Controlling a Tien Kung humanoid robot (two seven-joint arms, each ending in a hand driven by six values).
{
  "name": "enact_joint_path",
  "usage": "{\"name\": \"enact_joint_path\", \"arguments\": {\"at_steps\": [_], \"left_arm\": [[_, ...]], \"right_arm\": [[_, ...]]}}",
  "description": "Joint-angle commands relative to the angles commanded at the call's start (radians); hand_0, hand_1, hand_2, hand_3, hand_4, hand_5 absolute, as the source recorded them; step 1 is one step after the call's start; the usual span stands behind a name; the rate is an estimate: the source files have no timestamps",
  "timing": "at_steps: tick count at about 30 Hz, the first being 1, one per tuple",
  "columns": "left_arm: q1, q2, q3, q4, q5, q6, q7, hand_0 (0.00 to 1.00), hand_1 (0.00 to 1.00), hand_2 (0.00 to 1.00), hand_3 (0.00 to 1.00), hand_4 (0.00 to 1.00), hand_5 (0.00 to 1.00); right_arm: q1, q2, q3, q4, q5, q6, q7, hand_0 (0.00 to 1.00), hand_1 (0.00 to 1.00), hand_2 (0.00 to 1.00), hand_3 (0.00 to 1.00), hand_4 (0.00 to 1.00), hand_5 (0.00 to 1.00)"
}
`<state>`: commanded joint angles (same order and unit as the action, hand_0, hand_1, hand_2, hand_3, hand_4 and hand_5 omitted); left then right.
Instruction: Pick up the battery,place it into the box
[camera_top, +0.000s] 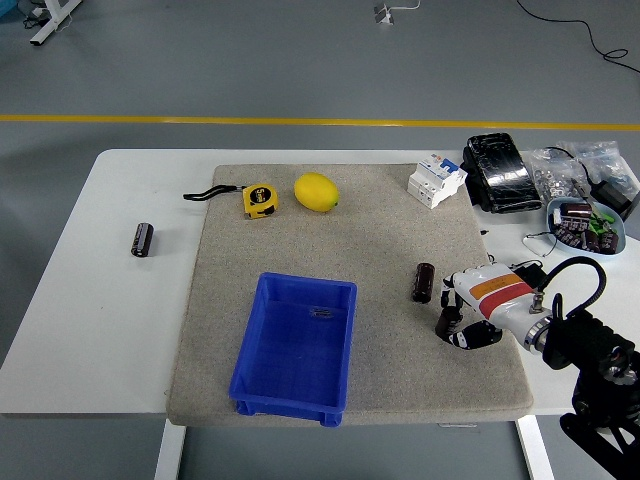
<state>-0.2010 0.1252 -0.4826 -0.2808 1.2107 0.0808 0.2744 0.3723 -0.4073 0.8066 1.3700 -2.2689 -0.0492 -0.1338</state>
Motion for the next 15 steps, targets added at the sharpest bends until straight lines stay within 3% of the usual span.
{"name": "enact_joint_path", "arguments": {"at_steps": [15], "left_arm": [[0.000, 0.001, -0.001, 0.000, 0.000, -0.001, 0.000, 0.711, 0.700, 0.740, 0.639, 0.668, 0.666]], "right_arm": [[-0.001, 0.002, 0.000, -0.001, 0.000, -0.003, 0.000, 0.165, 0.268, 0.406, 0.467, 0.937, 0.245]]}}
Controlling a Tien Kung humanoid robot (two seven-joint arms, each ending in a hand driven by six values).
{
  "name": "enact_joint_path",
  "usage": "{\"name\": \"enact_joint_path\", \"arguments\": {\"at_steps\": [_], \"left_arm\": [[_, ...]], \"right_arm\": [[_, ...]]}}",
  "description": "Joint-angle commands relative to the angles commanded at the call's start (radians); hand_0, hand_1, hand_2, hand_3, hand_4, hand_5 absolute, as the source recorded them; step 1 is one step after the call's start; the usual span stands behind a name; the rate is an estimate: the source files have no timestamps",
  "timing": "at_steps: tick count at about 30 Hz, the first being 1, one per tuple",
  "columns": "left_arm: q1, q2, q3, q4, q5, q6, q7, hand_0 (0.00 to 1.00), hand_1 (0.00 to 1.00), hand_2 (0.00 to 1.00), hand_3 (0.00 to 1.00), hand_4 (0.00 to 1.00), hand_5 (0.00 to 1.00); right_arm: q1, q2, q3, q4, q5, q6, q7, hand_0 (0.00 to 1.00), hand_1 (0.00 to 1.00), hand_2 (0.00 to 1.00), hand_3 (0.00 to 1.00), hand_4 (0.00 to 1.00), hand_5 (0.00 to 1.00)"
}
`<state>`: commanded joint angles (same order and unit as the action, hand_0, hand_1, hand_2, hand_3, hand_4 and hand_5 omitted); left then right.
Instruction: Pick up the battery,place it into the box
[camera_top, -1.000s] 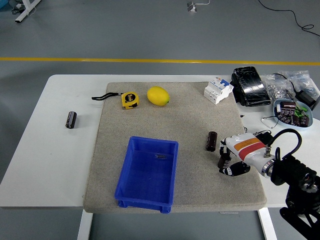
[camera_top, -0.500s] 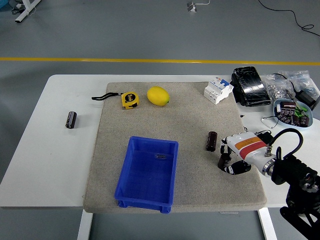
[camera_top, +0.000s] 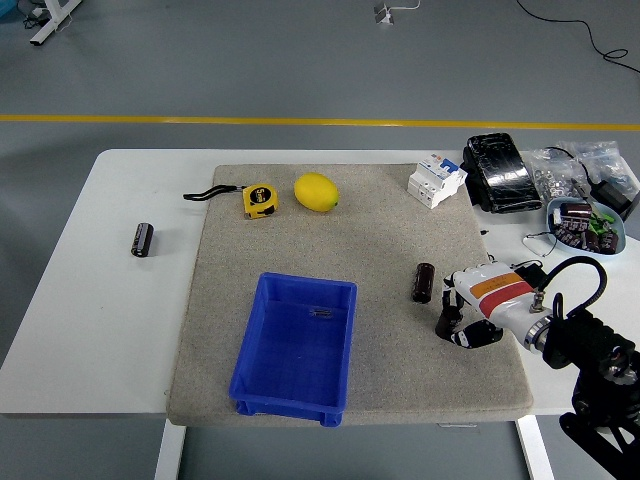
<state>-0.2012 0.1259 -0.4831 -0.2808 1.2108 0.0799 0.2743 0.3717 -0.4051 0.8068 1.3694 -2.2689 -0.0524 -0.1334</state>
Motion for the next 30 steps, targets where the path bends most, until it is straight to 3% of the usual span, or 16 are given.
{"name": "enact_joint_path", "arguments": {"at_steps": [30], "left_arm": [[0.001, 0.001, 0.002, -0.001, -0.005, -0.003, -0.001, 0.711, 0.703, 0.739, 0.639, 0.668, 0.666]], "right_arm": [[0.000, 0.002, -0.006, 0.002, 0.000, 0.001, -0.003, 0.131, 0.213, 0.356, 0.417, 0.895, 0.229]]}}
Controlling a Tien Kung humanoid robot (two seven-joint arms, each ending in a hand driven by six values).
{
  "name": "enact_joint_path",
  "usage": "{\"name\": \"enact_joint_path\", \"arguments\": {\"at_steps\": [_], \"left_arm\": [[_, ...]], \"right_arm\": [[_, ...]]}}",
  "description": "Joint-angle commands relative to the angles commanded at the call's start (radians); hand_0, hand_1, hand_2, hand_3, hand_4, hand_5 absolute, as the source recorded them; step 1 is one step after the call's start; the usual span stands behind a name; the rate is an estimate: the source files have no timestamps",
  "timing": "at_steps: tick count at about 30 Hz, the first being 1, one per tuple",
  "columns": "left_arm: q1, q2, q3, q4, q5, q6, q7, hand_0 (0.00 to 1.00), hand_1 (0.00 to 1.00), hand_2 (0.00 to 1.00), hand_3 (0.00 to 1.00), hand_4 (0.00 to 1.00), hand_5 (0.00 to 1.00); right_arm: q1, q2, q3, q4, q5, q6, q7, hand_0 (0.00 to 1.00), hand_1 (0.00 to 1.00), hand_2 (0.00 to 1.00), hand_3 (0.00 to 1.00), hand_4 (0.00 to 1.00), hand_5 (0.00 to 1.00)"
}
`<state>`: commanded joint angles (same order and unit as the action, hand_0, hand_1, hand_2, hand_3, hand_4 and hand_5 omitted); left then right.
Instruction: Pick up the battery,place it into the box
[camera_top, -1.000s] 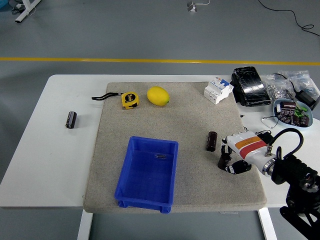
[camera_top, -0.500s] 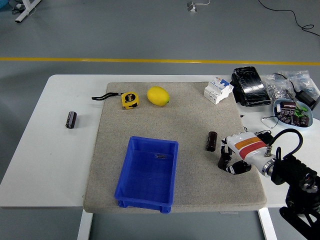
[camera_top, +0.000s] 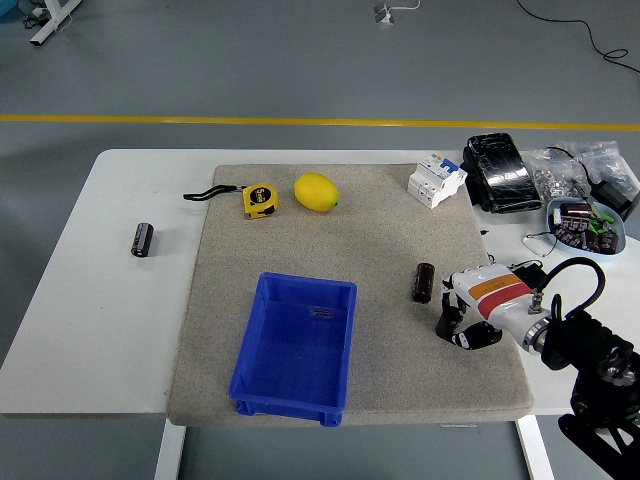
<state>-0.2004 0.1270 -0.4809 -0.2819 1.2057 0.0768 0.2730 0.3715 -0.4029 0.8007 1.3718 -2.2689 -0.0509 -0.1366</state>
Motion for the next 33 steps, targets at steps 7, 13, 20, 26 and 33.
{"name": "enact_joint_path", "arguments": {"at_steps": [7, 13, 20, 26, 33], "left_arm": [[0.002, 0.001, 0.000, 0.000, 0.001, -0.001, 0.000, 0.711, 0.706, 0.739, 0.638, 0.667, 0.665], [0.004, 0.001, -0.001, -0.001, 0.003, -0.002, 0.001, 0.711, 0.706, 0.738, 0.638, 0.667, 0.666], [0.004, 0.001, -0.004, -0.001, 0.006, -0.003, 0.001, 0.711, 0.707, 0.738, 0.638, 0.668, 0.667], [0.000, 0.002, -0.002, 0.000, 0.004, -0.001, 0.000, 0.711, 0.707, 0.736, 0.638, 0.669, 0.667], [-0.003, 0.003, -0.002, 0.000, 0.004, -0.001, -0.002, 0.712, 0.705, 0.736, 0.638, 0.668, 0.666]], "right_arm": [[0.000, 0.001, -0.003, 0.002, 0.000, 0.000, 0.000, 0.129, 0.210, 0.352, 0.414, 0.892, 0.232], [0.001, 0.001, -0.004, 0.004, 0.000, 0.000, 0.000, 0.129, 0.208, 0.350, 0.414, 0.887, 0.233], [0.003, -0.001, -0.005, 0.011, 0.000, -0.001, 0.000, 0.128, 0.205, 0.352, 0.413, 0.884, 0.233], [0.005, -0.004, 0.001, 0.018, 0.000, -0.002, 0.000, 0.124, 0.196, 0.347, 0.410, 0.883, 0.234], [0.006, -0.006, 0.006, 0.023, 0.000, -0.003, 0.000, 0.122, 0.192, 0.342, 0.407, 0.880, 0.238]]}}
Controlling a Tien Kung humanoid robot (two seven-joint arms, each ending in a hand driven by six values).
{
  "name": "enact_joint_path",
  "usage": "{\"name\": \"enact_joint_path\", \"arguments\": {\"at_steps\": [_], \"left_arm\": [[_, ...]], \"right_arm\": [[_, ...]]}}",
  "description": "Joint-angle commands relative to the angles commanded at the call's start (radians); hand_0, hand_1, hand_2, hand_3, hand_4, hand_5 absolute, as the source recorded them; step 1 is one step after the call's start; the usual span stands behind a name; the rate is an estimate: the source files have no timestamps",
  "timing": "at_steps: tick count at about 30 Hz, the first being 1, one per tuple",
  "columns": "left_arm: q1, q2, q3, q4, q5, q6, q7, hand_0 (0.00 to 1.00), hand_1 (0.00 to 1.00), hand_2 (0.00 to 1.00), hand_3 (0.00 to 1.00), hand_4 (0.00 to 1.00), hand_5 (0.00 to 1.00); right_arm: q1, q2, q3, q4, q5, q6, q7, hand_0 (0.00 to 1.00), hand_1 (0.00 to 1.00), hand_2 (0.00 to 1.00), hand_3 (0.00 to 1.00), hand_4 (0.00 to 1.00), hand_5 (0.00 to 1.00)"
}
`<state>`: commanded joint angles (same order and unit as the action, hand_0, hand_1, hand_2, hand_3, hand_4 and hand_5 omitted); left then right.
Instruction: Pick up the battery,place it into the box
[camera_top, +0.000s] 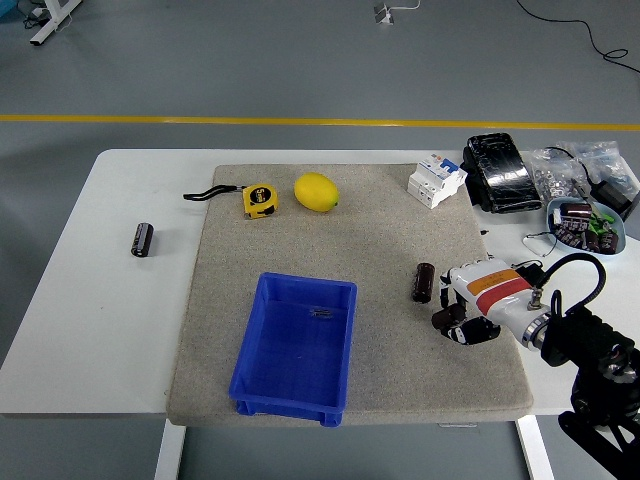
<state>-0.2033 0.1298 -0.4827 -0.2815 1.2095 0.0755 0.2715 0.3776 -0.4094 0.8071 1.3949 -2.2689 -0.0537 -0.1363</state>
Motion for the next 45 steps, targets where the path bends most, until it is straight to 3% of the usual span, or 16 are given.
{"name": "enact_joint_path", "arguments": {"at_steps": [24, 36, 41, 45], "left_arm": [[-0.004, 0.007, -0.001, 0.001, 0.002, -0.003, 0.001, 0.711, 0.702, 0.733, 0.639, 0.669, 0.666], [-0.007, 0.016, -0.007, 0.002, 0.007, -0.007, 0.006, 0.712, 0.701, 0.733, 0.637, 0.667, 0.664], [-0.008, 0.019, -0.019, 0.004, 0.020, -0.010, 0.010, 0.712, 0.701, 0.733, 0.637, 0.667, 0.664], [-0.006, 0.022, -0.027, 0.004, 0.029, -0.014, 0.012, 0.712, 0.701, 0.732, 0.637, 0.668, 0.667]], "right_arm": [[0.041, 0.011, -0.014, 0.094, 0.000, 0.016, -0.013, 0.121, 0.190, 0.341, 0.406, 0.878, 0.238], [0.089, 0.023, -0.060, 0.188, 0.000, 0.037, -0.026, 0.121, 0.190, 0.341, 0.407, 0.879, 0.239], [0.118, 0.043, -0.093, 0.230, 0.000, 0.045, -0.032, 0.121, 0.190, 0.341, 0.407, 0.879, 0.239], [0.139, 0.081, -0.123, 0.231, 0.000, 0.044, -0.031, 0.120, 0.190, 0.341, 0.407, 0.878, 0.239]]}}
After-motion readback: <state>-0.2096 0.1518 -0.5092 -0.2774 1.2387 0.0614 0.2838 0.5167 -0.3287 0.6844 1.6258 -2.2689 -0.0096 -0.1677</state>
